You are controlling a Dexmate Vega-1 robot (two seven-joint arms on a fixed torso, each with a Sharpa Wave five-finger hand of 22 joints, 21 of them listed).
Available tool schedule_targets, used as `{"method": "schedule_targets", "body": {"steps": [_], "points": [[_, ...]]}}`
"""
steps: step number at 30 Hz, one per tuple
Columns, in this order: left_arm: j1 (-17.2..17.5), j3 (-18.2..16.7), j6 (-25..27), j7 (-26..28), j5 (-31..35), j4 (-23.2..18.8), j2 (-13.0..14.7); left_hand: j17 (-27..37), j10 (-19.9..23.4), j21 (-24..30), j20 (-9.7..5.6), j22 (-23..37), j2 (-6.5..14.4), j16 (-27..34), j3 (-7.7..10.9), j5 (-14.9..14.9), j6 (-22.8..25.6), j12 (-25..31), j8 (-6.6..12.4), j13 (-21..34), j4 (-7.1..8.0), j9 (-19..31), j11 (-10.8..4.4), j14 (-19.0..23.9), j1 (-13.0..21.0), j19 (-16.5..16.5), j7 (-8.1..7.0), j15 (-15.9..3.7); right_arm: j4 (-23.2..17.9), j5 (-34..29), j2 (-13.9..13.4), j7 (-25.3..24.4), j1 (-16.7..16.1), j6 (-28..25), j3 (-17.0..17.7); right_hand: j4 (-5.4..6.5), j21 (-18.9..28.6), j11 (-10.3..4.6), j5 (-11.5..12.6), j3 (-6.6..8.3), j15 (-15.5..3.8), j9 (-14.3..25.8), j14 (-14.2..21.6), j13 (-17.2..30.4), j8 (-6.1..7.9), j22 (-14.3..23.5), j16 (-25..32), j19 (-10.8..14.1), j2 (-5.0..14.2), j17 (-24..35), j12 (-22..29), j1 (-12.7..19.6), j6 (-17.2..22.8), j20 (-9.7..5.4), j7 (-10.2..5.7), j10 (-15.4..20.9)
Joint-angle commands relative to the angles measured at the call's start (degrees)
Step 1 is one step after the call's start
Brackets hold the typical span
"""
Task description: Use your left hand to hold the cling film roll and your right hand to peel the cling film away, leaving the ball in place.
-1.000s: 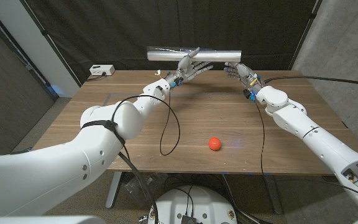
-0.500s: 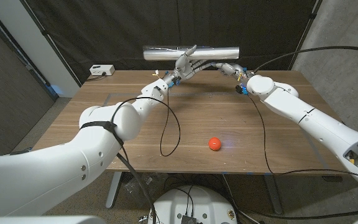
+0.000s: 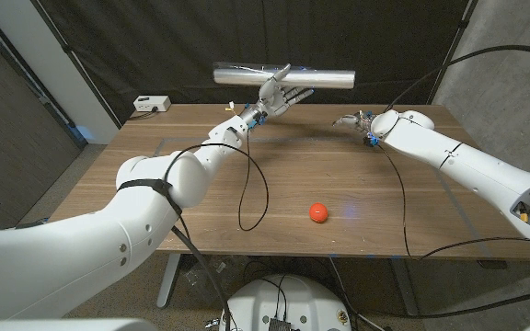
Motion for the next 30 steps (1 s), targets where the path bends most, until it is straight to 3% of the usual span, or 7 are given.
{"method": "schedule_targets", "body": {"steps": [1,4,7,12,18,26,30], "points": [[0.4,0.3,-0.4,-2.4,-1.3,-0.2,0.8,0.1,0.2,-0.1,-0.08,0.2,2.7,0.0,1.23,0.5,-0.2,0.0,-0.08,0.1,1.43,0.2,0.04,0.5,-3.3,0.2,0.17,-5.97,-3.1,0.3,-1.1,-8.3,2.5,-26.2,-4.2,-0.10,-0.9,-0.34,0.0,0.74,-0.08,0.3,-1.8,0.3,0.56,0.2,-0.2,-1.4,0.67,0.1,-0.1,1.8,-0.5,0.18,-0.01,-1.6],[0.5,0.6,-0.5,-2.8,-1.6,-0.3,1.0,0.1,0.2,-0.1,-0.07,0.2,2.6,0.0,1.16,0.5,-0.2,0.0,-0.11,0.1,1.45,0.2,0.02,0.5,-3.4,0.3,0.16,-5.96,-4.8,11.9,-3.4,-21.7,4.8,-26.2,-7.1,0.00,-1.3,-0.47,0.0,1.13,-0.03,0.4,-2.5,0.3,0.95,0.2,0.0,-2.2,1.42,0.1,0.1,2.7,0.3,0.21,-0.26,-1.8],[0.6,0.9,-0.3,-2.9,-1.9,-0.3,1.1,0.0,0.3,-0.2,-0.07,0.2,2.5,0.0,1.08,0.5,-0.2,-0.1,-0.12,0.2,1.46,0.2,-0.04,0.6,-3.5,0.3,0.16,-6.01,-3.4,37.3,-5.2,-46.8,11.5,-26.2,-13.4,-0.11,-1.2,-0.59,0.1,1.95,-0.57,0.4,-1.7,0.3,1.64,0.2,0.6,-1.5,2.63,0.0,0.8,4.6,2.1,0.15,-0.25,-0.6],[0.8,1.5,-0.2,-2.5,-2.0,-0.3,1.3,0.0,0.3,-0.2,-0.03,0.2,2.4,-0.1,0.99,0.6,-0.2,-0.1,-0.13,0.2,1.47,0.2,-0.11,0.5,-3.7,0.3,0.14,-5.94,-3.4,51.7,-5.8,-65.8,15.0,-26.2,-17.0,0.26,1.6,-1.80,-0.3,1.27,-3.42,0.3,6.4,0.1,2.58,0.3,2.8,7.6,2.20,0.1,2.9,8.2,7.5,-0.68,-0.89,4.6],[1.0,2.6,-0.2,-1.7,-1.8,-0.3,1.8,0.0,0.4,-0.3,0.02,0.2,2.3,-0.2,0.90,0.6,-0.3,-0.2,-0.14,0.2,1.43,0.2,-0.04,0.5,-3.8,0.3,0.19,-5.87,-8.2,47.7,-7.5,-67.2,14.6,-26.2,-17.3,-0.06,3.2,-3.18,-0.3,0.76,-5.53,0.4,11.8,0.0,2.80,0.4,3.3,12.5,1.80,0.0,4.2,11.2,10.8,-1.66,-1.63,9.2],[1.2,6.5,-1.0,1.5,-0.5,-0.3,3.4,-0.1,0.7,-0.4,0.05,0.2,2.2,-0.3,0.89,0.7,-0.1,-0.2,-0.08,0.2,1.31,0.1,-0.15,0.6,-3.8,0.4,0.17,-5.81,-19.4,27.6,-5.0,-67.2,-8.3,-26.2,10.2,0.02,3.8,-3.24,0.0,1.17,-5.80,0.4,14.8,-0.1,3.41,0.4,3.3,14.2,2.04,-0.1,5.3,13.3,14.4,-1.54,-1.91,13.3],[1.2,8.7,-1.2,3.2,-0.5,-0.4,4.2,-0.1,0.7,-0.4,0.06,0.2,2.2,-0.3,0.91,0.8,-0.1,-0.3,-0.06,0.3,1.22,0.1,0.00,0.6,-3.7,0.4,0.19,-5.77,-23.9,23.8,-5.5,-67.2,-11.7,-26.2,14.7,0.25,4.0,-3.09,0.1,1.35,-5.75,0.3,15.9,-0.1,3.41,0.5,3.4,14.7,2.19,0.0,5.5,13.4,15.1,-1.80,-1.85,14.1]]}}
